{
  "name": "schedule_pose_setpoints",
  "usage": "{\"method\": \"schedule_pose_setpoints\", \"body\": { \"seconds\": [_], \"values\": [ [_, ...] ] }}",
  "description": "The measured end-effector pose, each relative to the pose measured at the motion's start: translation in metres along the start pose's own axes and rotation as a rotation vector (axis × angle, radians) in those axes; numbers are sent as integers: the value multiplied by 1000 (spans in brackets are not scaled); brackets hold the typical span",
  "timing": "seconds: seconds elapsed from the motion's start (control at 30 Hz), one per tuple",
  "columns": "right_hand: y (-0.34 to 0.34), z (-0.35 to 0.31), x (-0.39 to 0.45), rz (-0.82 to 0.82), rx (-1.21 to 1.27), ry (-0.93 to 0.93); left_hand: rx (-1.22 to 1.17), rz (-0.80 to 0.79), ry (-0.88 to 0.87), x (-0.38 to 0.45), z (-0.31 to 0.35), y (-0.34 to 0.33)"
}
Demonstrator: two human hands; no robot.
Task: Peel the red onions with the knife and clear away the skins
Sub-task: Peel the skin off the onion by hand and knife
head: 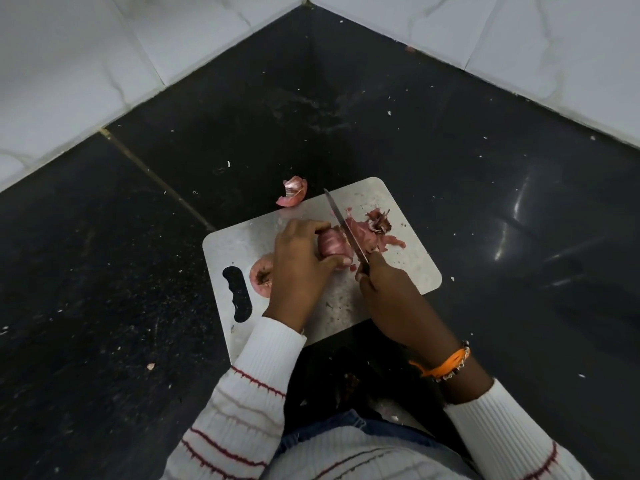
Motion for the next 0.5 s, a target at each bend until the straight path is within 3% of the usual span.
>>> {"method": "schedule_pose_setpoints", "body": {
  "seconds": [0.3,0.5],
  "values": [
    [0,29,-4,-28,-61,-157,-154,-80,-46,-5,6,-11],
    [10,11,-7,23,-12,-46,-83,66,-72,-1,5,-11]
  ]
}}
Point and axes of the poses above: each hand's wrist, its own x-axis towards the middle knuckle, its own y-axis out of the back of the hand, z = x × y, the point moved 5 cm from there along x, towards the middle knuckle, and after that the axes turned 7 degrees about -x, right-handed, at the moved point
